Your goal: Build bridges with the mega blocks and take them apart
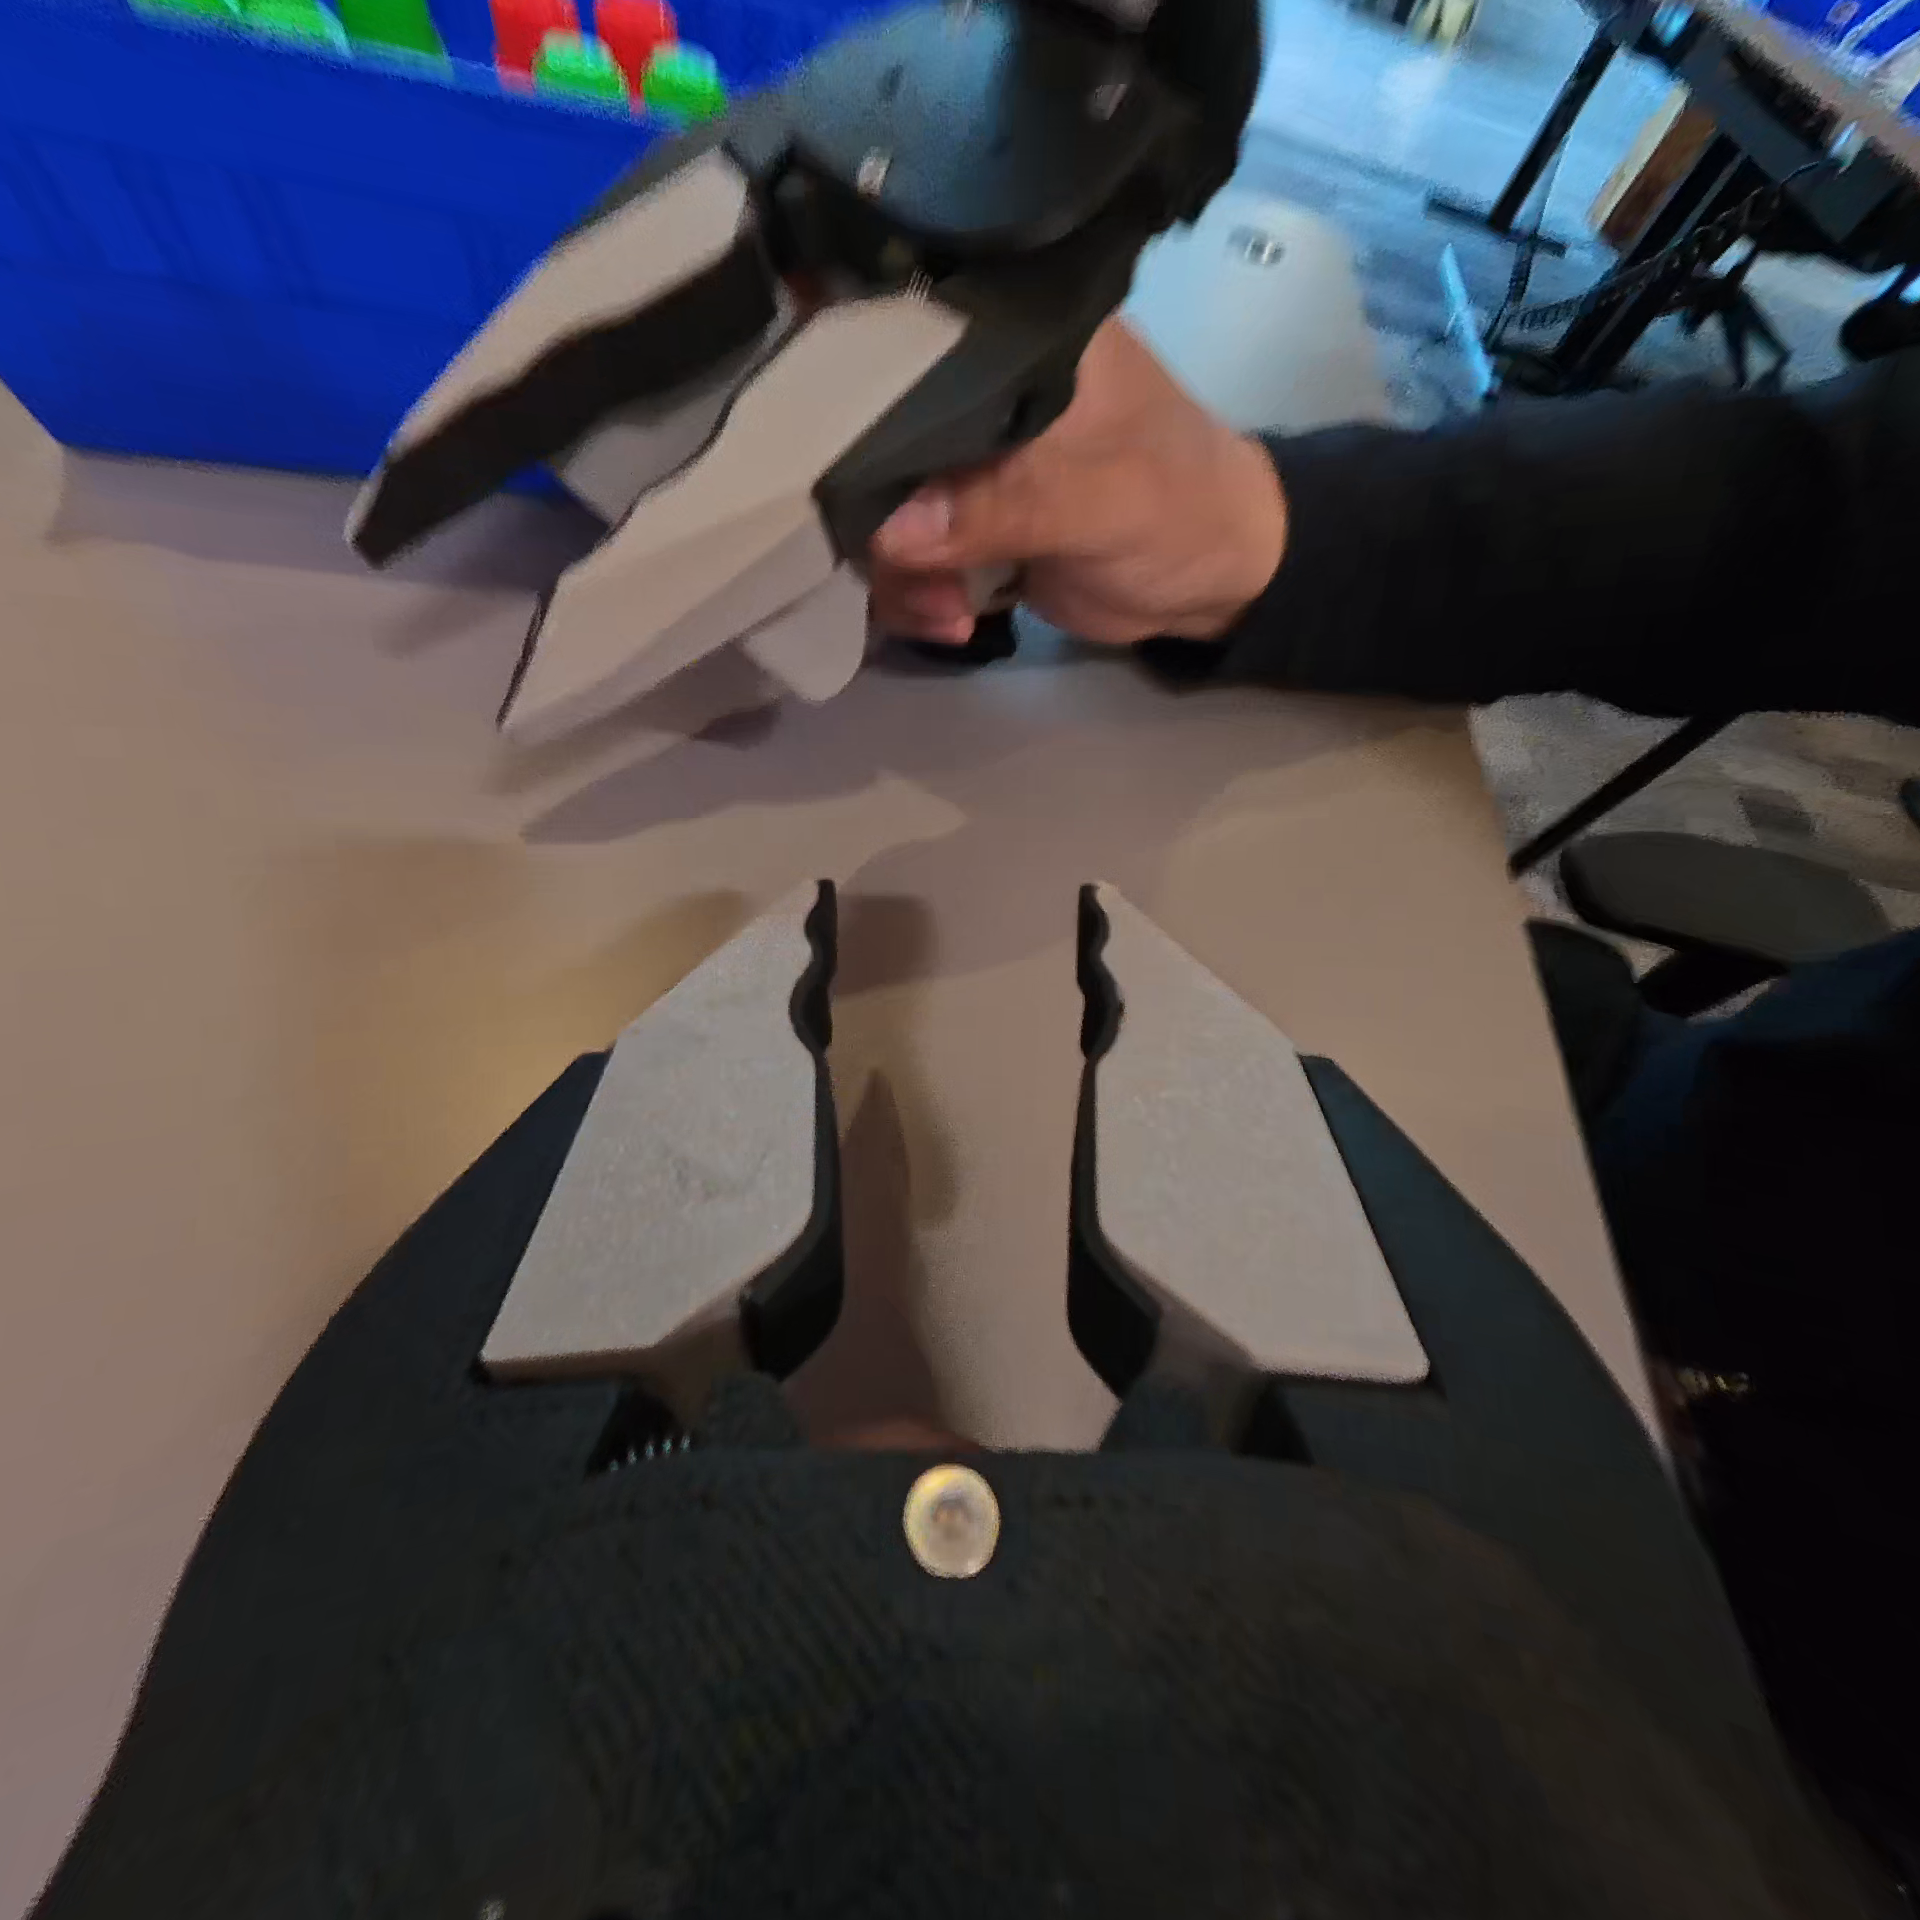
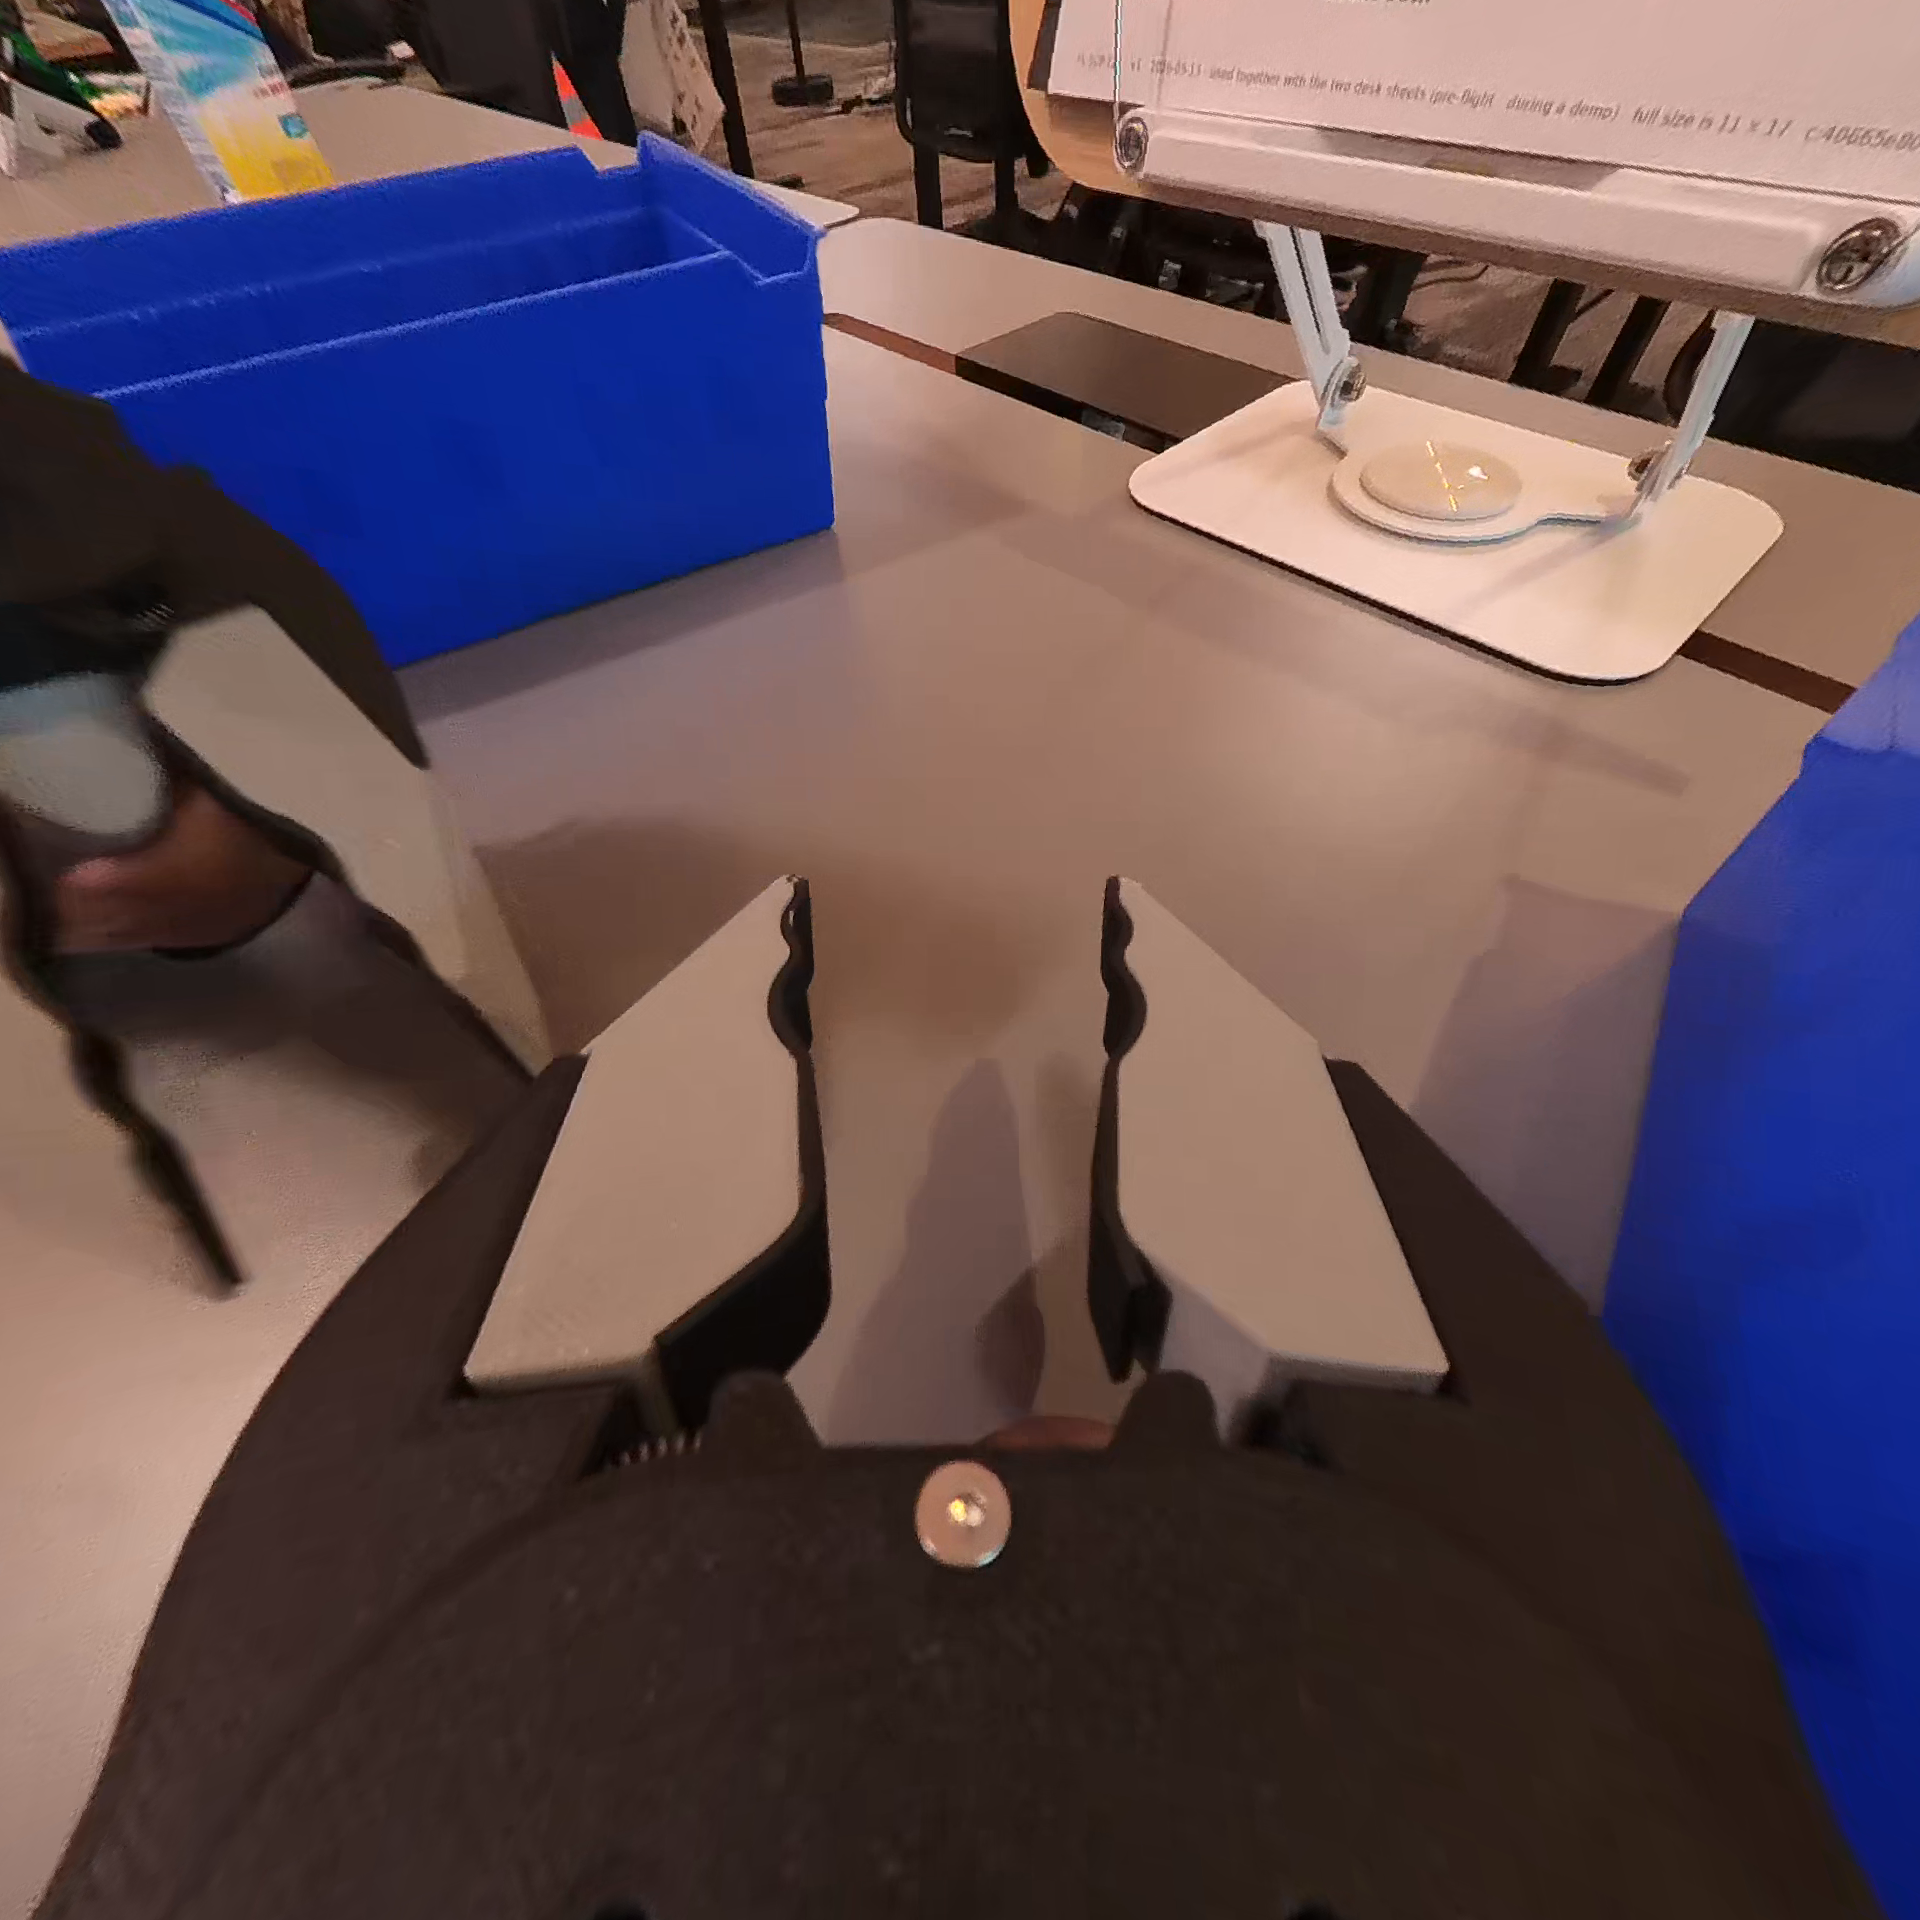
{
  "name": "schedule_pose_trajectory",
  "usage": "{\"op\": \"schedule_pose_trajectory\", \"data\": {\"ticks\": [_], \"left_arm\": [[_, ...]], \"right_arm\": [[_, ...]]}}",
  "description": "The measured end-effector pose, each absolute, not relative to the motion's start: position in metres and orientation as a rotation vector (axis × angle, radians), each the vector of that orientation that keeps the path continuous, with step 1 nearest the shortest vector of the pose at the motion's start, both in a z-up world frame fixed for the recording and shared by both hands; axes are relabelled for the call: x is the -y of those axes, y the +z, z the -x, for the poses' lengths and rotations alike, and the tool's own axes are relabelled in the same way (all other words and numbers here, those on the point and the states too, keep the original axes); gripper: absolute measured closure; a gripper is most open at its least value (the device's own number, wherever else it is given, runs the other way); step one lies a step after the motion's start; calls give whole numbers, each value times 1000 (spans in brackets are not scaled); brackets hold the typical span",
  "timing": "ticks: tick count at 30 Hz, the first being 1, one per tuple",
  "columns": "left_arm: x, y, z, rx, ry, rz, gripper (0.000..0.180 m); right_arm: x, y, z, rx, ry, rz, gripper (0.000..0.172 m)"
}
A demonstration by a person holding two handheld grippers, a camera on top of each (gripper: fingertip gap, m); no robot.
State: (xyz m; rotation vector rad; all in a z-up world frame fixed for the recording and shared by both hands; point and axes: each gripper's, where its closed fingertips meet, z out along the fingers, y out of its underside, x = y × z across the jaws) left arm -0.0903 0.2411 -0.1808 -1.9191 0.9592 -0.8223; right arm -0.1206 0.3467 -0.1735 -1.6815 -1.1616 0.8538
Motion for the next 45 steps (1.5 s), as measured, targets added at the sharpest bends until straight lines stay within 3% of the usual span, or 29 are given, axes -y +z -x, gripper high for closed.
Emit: {"op": "schedule_pose_trajectory", "data": {"ticks": [4, 10, 12, 13, 14, 17, 21, 26, 33, 45], "left_arm": [[-208, -117, 92, -790, -937, 1705, 130], [-168, -25, 223, -309, -643, 1635, 127], [-167, 2, 289, -154, -478, 1597, 134], [-170, 5, 316, -128, -401, 1612, 147], [-178, 0, 341, -104, -338, 1655, 157], [-218, -53, 393, 45, -324, 1886, 137], [-255, -113, 437, 145, -165, 2012, 132], [-272, -151, 461, 186, -87, 2016, 127], [-269, -156, 433, 17, -177, 2071, 125], [-270, -192, 424, -150, 81, 2239, 133]], "right_arm": [[-342, -175, 122, 1189, 853, 1670, 118], [-331, -170, 125, 1213, 878, 1635, 118], [-328, -170, 126, 1228, 879, 1629, 118], [-327, -171, 127, 1235, 878, 1628, 118], [-326, -172, 127, 1242, 876, 1628, 118], [-326, -175, 128, 1253, 854, 1622, 118], [-330, -182, 124, 1250, 833, 1635, 119], [-341, -179, 119, 1172, 895, 1659, 119], [-345, -180, 122, 1150, 958, 1695, 117], [-342, -183, 121, 1168, 942, 1705, 117]]}}
